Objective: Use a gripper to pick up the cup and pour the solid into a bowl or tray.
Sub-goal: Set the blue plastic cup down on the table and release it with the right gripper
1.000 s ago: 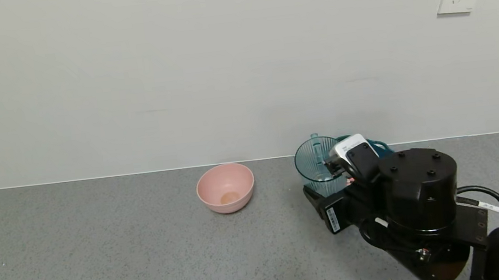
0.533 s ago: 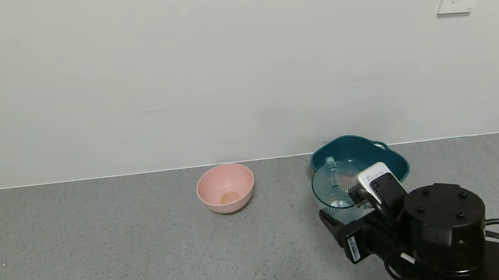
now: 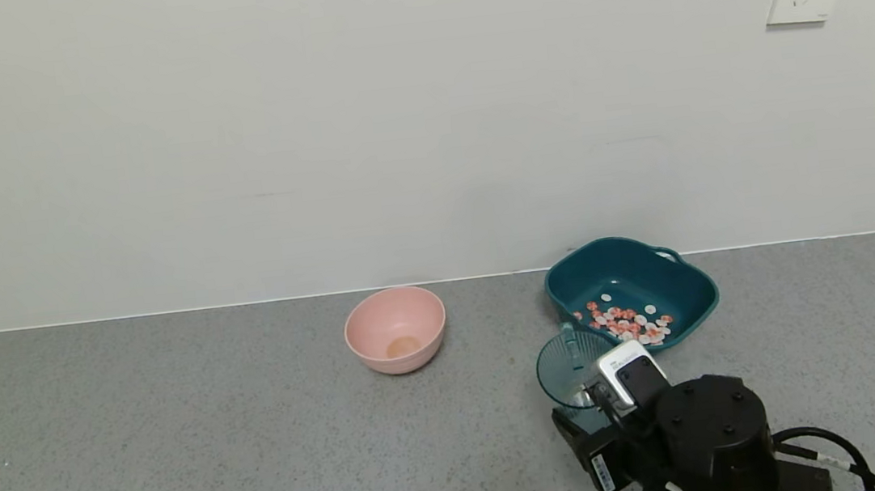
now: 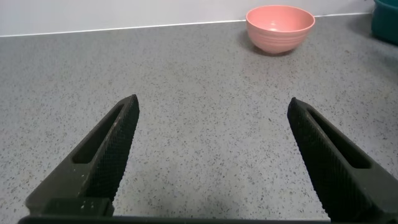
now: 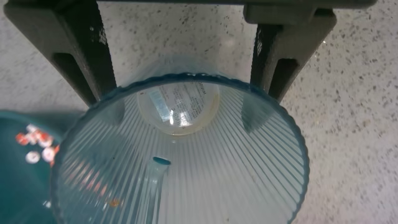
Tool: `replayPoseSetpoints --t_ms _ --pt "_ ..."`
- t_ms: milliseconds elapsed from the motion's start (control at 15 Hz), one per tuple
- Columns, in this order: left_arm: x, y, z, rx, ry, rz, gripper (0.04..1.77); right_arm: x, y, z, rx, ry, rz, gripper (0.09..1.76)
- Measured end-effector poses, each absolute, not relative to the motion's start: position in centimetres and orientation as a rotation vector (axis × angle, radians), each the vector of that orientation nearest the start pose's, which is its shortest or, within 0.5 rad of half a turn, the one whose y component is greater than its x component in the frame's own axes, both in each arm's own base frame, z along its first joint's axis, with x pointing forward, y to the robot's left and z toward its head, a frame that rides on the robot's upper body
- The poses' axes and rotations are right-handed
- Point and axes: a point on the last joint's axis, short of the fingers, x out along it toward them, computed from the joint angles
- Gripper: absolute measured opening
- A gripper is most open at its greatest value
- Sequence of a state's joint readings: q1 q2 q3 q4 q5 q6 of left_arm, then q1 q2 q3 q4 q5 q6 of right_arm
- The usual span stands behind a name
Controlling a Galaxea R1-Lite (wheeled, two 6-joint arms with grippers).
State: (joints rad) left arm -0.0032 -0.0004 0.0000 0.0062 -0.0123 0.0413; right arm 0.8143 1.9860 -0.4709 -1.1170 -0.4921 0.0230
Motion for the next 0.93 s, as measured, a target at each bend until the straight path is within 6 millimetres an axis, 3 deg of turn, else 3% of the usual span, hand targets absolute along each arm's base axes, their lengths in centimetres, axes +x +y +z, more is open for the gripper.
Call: replayPoseSetpoints --t_ms 533,933 --pt "-2.3 0.0 7.5 0.041 0.005 -0.015 1.72 21.4 21.4 4.2 -0.260 0.384 0.316 1.32" --pt "-2.3 0.0 7.5 0.041 0.005 -0.016 1.72 21.5 21.5 3.9 -0.265 0.389 0.316 1.32"
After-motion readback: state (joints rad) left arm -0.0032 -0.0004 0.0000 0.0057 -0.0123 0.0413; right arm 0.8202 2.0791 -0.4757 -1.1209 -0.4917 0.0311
